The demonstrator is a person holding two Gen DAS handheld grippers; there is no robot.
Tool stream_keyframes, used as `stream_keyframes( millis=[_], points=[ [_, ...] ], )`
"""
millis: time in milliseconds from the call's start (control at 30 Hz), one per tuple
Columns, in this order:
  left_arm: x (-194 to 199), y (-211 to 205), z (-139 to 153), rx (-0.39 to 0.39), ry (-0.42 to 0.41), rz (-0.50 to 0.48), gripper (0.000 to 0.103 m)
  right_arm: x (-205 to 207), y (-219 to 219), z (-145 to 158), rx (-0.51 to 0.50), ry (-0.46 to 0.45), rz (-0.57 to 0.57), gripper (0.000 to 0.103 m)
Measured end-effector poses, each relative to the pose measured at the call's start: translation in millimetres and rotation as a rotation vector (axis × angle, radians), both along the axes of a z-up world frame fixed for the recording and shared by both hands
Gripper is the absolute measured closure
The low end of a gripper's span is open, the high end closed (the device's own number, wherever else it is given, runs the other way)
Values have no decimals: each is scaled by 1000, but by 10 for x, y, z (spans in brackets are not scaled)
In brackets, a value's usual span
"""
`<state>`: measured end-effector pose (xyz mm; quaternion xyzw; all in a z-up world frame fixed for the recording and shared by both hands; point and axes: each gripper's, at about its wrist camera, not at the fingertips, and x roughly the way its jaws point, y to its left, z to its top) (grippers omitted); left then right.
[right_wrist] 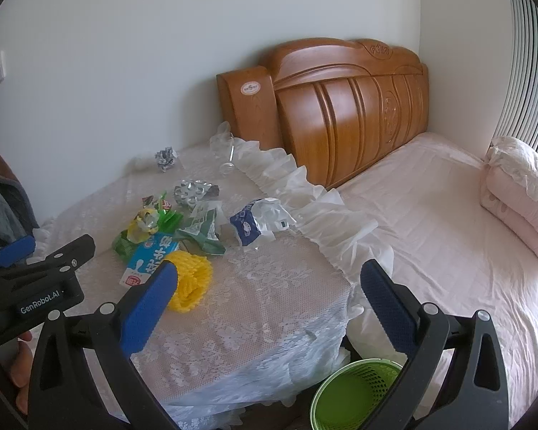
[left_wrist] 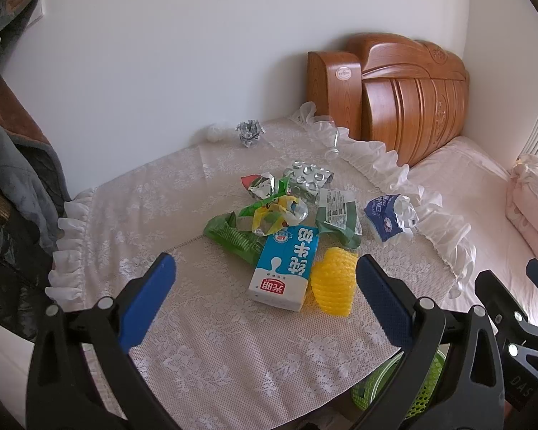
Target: Collect trash
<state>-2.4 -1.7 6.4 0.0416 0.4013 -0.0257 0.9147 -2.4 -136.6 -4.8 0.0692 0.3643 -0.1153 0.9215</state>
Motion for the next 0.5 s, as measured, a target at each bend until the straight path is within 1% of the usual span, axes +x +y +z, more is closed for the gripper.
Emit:
stream_keyframes(
  millis=[500],
  points=[
    [29,33,5,-3,3,1,7,-1,6,-5,1,3,0,2]
  ],
)
